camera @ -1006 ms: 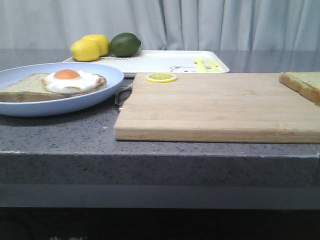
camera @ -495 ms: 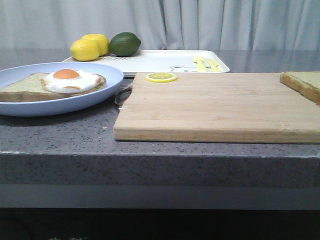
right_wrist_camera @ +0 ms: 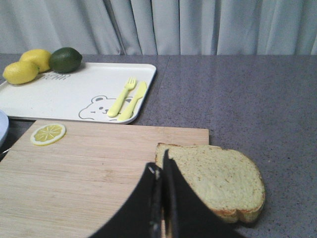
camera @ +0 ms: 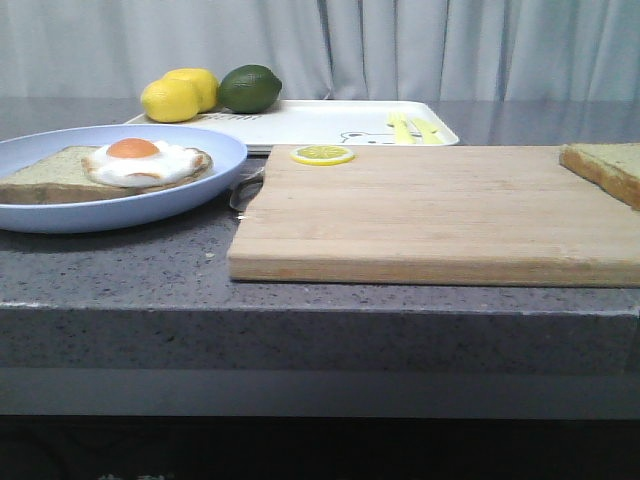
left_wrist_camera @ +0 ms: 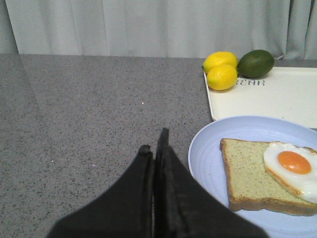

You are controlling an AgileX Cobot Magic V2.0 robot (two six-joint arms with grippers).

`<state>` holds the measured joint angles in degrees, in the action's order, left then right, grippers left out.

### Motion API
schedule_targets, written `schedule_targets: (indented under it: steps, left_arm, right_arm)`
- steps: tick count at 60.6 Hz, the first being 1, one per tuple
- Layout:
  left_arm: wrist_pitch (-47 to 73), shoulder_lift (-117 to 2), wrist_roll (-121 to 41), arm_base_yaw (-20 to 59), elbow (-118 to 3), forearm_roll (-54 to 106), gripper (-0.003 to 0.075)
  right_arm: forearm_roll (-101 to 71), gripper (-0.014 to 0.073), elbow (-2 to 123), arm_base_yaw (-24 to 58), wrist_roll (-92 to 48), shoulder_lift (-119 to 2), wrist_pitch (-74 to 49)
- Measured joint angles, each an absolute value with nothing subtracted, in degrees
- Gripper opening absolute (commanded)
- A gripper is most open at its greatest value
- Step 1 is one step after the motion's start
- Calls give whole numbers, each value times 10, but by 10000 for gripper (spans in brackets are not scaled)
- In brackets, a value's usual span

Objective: Place bread and move sandwich to tray

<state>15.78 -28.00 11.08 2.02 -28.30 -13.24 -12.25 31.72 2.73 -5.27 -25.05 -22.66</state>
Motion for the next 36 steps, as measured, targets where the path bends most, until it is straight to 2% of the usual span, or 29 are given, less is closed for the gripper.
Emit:
schedule_targets:
  steps: [3,6,9,11,12,16,19,21,36]
  left_arm:
    - [158,-284,111,20,-283,-132,27]
    - [158,-284,111,20,-283,-133,104]
    - [158,-284,111,20,-283,-133,237]
    - [158,-284,110,20,-283,-133,322]
    - [158,-284,110,20,-283,-133,391]
    - [158,-284,110,20,-283,-133,603]
    - [158,-284,110,20,-283,-133,703]
    - [158,-284,110,20,-283,-133,706]
    - [158,-284,110,20,-283,-133,565]
  right_arm:
    - [-122,126,317,27,-53,-259,-229]
    - [-122,255,317,27,-53,-260,-233]
    - [-122,413,317,27,-53,-260,-236]
    - [-122,482,317,27,-53,-260,-239]
    - [-122,528,317,27,-53,-260,-241]
    - [-122,639,317,27,-53,-260,-245]
    - [-122,664,317,27,-53,-260,-246]
    - [-122,657,317,27,-53,-260,-246]
    - [-122,652,339,27,-53,-277,-274]
